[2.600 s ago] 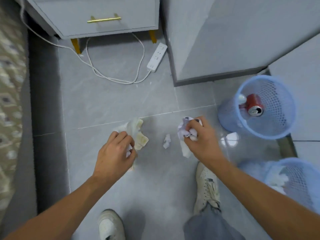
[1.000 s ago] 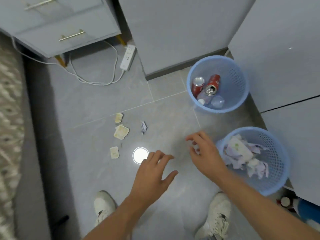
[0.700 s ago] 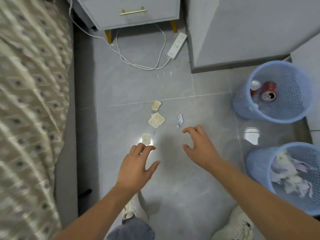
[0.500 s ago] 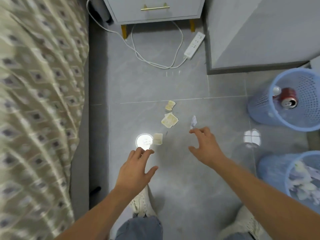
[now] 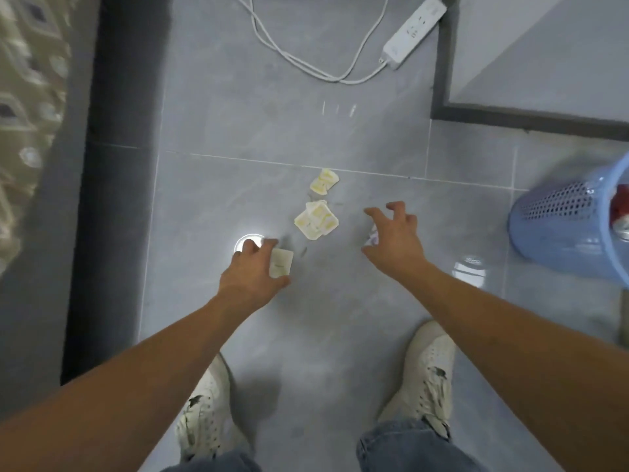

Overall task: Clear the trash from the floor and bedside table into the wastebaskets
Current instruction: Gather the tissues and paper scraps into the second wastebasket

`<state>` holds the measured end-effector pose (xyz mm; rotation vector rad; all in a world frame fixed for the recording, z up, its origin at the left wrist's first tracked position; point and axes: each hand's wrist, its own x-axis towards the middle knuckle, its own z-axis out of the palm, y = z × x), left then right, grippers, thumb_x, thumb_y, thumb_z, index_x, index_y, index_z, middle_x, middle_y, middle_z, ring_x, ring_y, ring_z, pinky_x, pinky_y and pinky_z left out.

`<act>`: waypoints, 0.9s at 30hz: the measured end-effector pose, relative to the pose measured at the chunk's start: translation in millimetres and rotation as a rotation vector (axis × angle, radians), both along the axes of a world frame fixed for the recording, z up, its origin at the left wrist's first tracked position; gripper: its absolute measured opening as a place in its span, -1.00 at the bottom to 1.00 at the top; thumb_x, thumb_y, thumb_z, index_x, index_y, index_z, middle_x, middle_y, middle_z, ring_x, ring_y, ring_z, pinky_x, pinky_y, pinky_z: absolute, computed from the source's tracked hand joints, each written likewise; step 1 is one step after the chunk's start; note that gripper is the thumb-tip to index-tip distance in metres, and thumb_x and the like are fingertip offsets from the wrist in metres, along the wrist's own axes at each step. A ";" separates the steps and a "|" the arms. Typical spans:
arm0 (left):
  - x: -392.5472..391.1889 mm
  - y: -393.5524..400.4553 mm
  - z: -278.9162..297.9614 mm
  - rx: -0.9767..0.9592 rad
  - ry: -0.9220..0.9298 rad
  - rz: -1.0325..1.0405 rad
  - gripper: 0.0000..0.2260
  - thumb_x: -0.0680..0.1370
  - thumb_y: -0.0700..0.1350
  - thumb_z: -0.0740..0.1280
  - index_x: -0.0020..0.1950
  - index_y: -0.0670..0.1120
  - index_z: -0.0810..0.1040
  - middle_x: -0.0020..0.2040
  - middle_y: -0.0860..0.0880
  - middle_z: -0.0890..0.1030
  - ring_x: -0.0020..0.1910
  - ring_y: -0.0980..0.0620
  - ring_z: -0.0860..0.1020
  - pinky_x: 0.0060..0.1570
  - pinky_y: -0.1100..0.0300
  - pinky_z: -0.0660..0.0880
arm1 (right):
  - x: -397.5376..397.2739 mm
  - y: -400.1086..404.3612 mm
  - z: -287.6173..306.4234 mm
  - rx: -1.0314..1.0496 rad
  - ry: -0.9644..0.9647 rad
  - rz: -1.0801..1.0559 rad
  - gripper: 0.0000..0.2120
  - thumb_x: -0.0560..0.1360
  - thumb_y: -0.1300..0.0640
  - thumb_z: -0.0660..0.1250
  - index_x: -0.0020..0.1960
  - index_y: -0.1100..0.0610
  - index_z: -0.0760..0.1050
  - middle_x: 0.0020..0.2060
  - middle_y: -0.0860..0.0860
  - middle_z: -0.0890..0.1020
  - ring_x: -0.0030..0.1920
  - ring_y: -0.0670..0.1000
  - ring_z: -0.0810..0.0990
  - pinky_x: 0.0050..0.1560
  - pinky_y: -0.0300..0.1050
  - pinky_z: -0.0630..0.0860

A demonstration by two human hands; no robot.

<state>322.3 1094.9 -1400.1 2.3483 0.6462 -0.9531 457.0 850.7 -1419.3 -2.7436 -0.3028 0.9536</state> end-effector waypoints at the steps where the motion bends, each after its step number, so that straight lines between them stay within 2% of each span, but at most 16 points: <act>1: 3.0 -5.8 -14.5 -0.004 -0.008 -0.009 -0.28 0.44 0.22 0.49 0.52 0.17 0.25 0.33 -0.07 0.38 0.28 -0.17 0.48 0.12 -0.10 0.54 | 4.9 -1.2 -11.4 -0.012 0.003 0.009 -0.34 0.42 0.09 0.52 0.44 -0.12 0.33 0.45 0.07 0.19 0.41 0.23 0.21 0.08 0.11 0.58; 4: 4.7 -18.0 -47.8 0.020 -0.046 -0.065 -0.29 0.41 0.18 0.53 0.47 0.18 0.28 0.30 -0.02 0.30 0.20 -0.14 0.50 -0.02 -0.04 0.56 | 8.4 -6.3 -41.7 -0.021 -0.020 0.039 -0.49 0.44 0.16 0.43 0.34 -0.04 0.37 0.33 0.10 0.26 0.30 0.21 0.27 0.01 0.12 0.61; 7: 0.4 -21.2 -65.3 0.096 -0.148 -0.099 -0.43 0.44 0.01 0.48 0.40 0.10 0.34 0.16 0.01 0.22 0.03 -0.11 0.43 -0.21 0.03 0.50 | 1.2 -16.5 -59.9 0.020 -0.082 0.105 -0.61 0.44 0.27 0.33 0.23 0.08 0.36 0.21 0.15 0.31 0.17 0.21 0.33 -0.05 0.14 0.59; 10: -9.1 -17.3 -75.8 0.074 -0.185 -0.134 -0.56 0.52 -0.10 0.38 0.38 -0.01 0.37 0.15 -0.05 0.28 -0.04 -0.11 0.40 -0.20 -0.04 0.56 | -6.6 -28.6 -66.5 0.094 -0.093 0.133 -0.73 0.41 0.37 0.26 0.09 0.18 0.40 0.12 0.18 0.38 0.05 0.24 0.40 -0.10 0.11 0.54; 12: -12.8 -13.2 -79.3 0.010 -0.200 -0.145 -0.67 0.51 -0.13 0.36 0.26 -0.05 0.42 0.11 -0.04 0.31 -0.08 -0.08 0.38 -0.18 -0.05 0.57 | -3.8 -28.4 -65.1 0.146 -0.120 0.118 -0.81 0.38 0.37 0.24 -0.03 0.20 0.41 -0.01 0.16 0.41 -0.07 0.22 0.42 -0.19 0.05 0.47; 14: -9.2 -9.2 -80.0 -0.021 -0.188 -0.137 -0.77 0.49 -0.17 0.35 0.13 -0.08 0.44 0.08 -0.03 0.36 -0.05 -0.11 0.44 -0.16 -0.04 0.56 | 8.2 -18.2 -60.1 0.201 -0.161 0.091 -0.84 0.36 0.36 0.23 -0.09 0.20 0.40 -0.10 0.10 0.37 -0.17 0.16 0.39 -0.24 -0.03 0.36; 16: 3.5 -4.8 -78.2 -0.002 -0.212 -0.098 -0.81 0.49 -0.19 0.29 0.09 -0.09 0.44 0.06 -0.05 0.41 0.01 -0.13 0.46 -0.16 -0.03 0.53 | 26.5 1.7 -53.5 0.276 -0.188 0.078 -0.83 0.37 0.38 0.20 -0.08 0.19 0.41 -0.12 0.09 0.37 -0.22 0.14 0.38 -0.25 -0.05 0.34; 19: 34.5 -4.2 -69.8 0.012 -0.324 -0.020 -0.89 0.51 -0.22 0.25 -0.01 -0.06 0.37 -0.03 -0.03 0.37 -0.07 -0.17 0.47 -0.21 0.04 0.41 | 55.3 36.8 -49.0 0.370 -0.204 0.148 -0.65 0.36 0.44 0.14 0.05 0.15 0.47 0.02 0.12 0.40 -0.10 0.13 0.40 -0.17 0.01 0.43; 22: 68.0 -8.7 -63.9 -0.028 -0.384 0.021 -0.89 0.51 -0.21 0.24 -0.02 -0.05 0.35 0.00 -0.07 0.35 -0.23 -0.22 0.47 -0.24 -0.03 0.47 | 77.5 70.2 -51.6 0.400 -0.237 0.318 -0.41 0.29 0.43 0.09 0.24 0.13 0.52 0.18 0.17 0.44 0.04 0.17 0.32 0.03 0.11 0.46; 24: 83.9 -12.6 -67.2 -0.052 -0.419 0.015 -0.81 0.48 -0.16 0.25 0.08 -0.08 0.39 0.06 -0.09 0.33 -0.20 -0.19 0.46 -0.21 -0.08 0.51 | 86.0 85.4 -57.2 0.393 -0.219 0.405 -0.34 0.27 0.34 0.04 0.33 0.10 0.51 0.27 0.15 0.45 0.16 0.25 0.35 0.12 0.09 0.47; 27: 95.0 -21.7 -79.6 -0.065 -0.392 0.048 -0.68 0.49 -0.12 0.32 0.22 -0.10 0.38 0.14 -0.11 0.30 -0.04 -0.19 0.47 -0.10 -0.09 0.54 | 79.5 91.8 -65.8 0.365 -0.197 0.481 -0.33 0.26 0.25 0.06 0.33 0.04 0.53 0.34 0.07 0.47 0.29 0.26 0.35 0.16 0.20 0.48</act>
